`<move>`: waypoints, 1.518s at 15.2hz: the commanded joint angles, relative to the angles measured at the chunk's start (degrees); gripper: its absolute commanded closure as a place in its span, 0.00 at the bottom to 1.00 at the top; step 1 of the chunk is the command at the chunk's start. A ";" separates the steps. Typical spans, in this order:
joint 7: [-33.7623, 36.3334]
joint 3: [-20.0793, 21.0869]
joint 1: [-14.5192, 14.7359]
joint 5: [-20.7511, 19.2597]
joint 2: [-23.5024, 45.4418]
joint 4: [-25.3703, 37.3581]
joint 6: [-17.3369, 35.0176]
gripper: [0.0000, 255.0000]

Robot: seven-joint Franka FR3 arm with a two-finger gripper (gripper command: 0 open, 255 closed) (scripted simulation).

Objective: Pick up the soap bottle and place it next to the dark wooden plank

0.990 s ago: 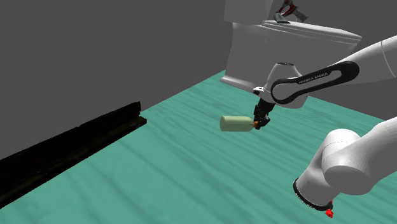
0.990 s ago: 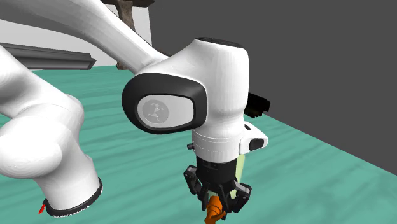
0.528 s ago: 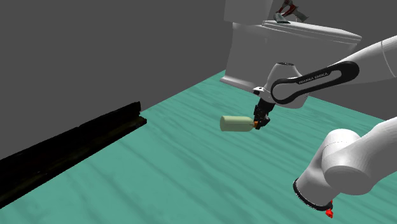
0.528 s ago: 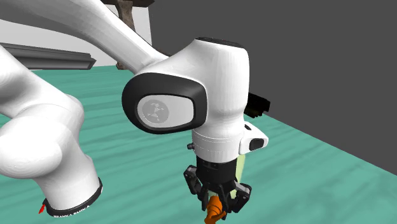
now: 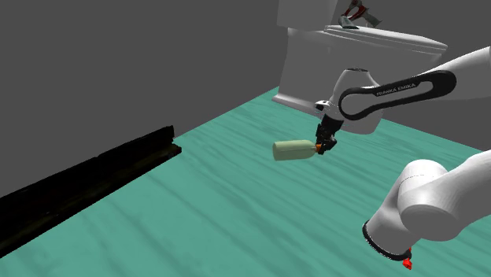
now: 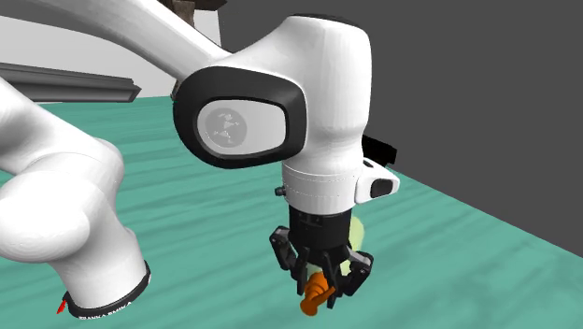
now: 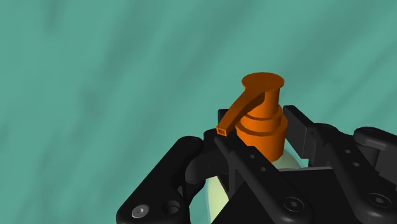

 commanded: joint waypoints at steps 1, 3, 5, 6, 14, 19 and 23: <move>0.15 0.75 -0.28 0.08 -1.45 0.71 -2.17 1.00; 0.24 1.40 -0.38 0.30 -2.54 1.60 -4.14 1.00; 0.31 2.04 -0.46 0.55 -3.55 2.53 -6.07 1.00; 0.34 2.34 -0.48 0.69 -4.01 3.01 -7.02 1.00; 0.45 4.63 -0.45 1.90 -6.93 7.31 -14.22 1.00; 0.45 5.89 -0.28 2.71 -8.10 10.36 -18.43 1.00; 0.41 6.81 -0.09 3.37 -8.70 12.98 -21.67 1.00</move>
